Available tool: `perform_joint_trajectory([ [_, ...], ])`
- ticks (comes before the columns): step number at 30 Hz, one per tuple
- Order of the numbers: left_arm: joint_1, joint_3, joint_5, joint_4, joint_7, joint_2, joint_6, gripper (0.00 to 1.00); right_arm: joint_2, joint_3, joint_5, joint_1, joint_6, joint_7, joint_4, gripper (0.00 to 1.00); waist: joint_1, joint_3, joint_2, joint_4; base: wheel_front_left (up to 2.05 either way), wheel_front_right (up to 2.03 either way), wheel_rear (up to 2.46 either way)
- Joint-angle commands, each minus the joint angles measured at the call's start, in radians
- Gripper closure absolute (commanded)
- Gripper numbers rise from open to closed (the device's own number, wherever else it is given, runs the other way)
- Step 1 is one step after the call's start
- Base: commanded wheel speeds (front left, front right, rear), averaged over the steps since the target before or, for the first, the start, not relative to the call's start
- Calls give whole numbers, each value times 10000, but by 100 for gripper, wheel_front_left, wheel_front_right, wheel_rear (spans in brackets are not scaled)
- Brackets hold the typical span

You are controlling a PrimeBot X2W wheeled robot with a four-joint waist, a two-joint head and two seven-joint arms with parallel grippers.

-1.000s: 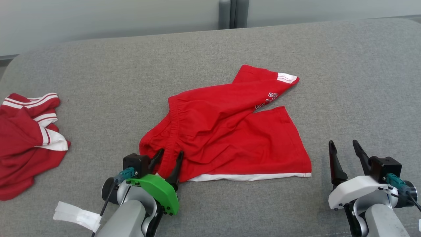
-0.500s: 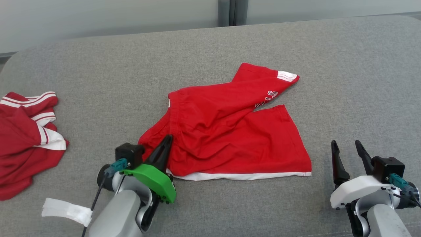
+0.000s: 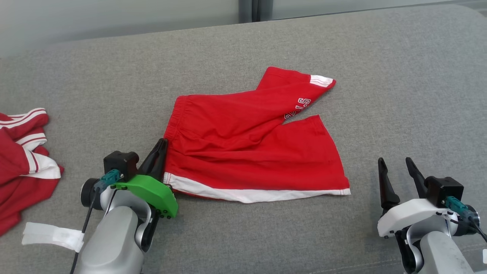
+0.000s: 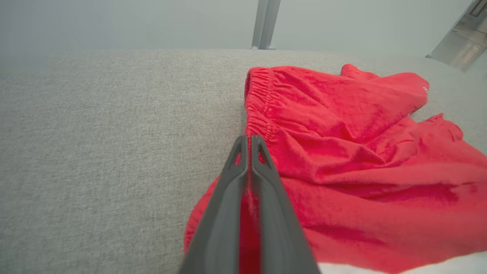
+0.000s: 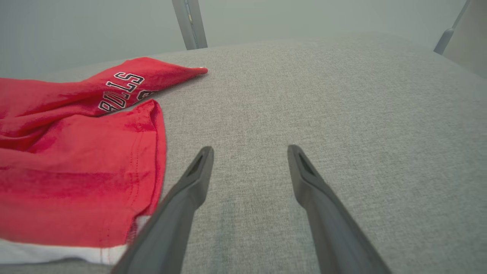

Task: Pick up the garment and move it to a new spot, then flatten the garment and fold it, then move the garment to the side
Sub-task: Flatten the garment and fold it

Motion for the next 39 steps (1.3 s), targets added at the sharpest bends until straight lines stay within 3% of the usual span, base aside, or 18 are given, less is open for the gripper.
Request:
perform_joint_trajectory([
  [1,-159,171,69,161,3,9,18,100,-1,-22,44,-113,-12,-29,-44,0,0,115,0,-165,0,0,0],
  [2,-167,271,126,281,3,5,22,96,-2,-7,49,-112,-10,-29,-62,0,0,140,0,-210,0,0,0],
  [3,-163,393,148,402,3,-8,37,71,-2,-29,41,-114,-12,-29,-79,0,0,156,0,-237,0,0,0],
  [5,-113,623,189,646,3,-46,52,0,6,-55,37,-111,-10,-29,-110,0,0,164,0,-287,0,0,0],
  [13,556,1441,727,267,3,-224,85,0,54,-18,104,-10,-10,-29,-325,0,0,-71,0,-140,0,0,0],
  [24,2354,2579,1657,-1875,3,-719,22,0,97,568,160,357,-10,-29,-496,0,0,-772,0,419,0,0,0],
  [31,3365,3008,1962,-2639,3,-823,-2,0,110,759,36,771,-10,-29,-609,0,0,-1278,0,613,0,0,0],
  [39,3998,2851,1798,-2932,3,-861,-28,0,-5,975,169,1180,-12,-28,-248,0,0,-1427,0,807,0,0,0],
])
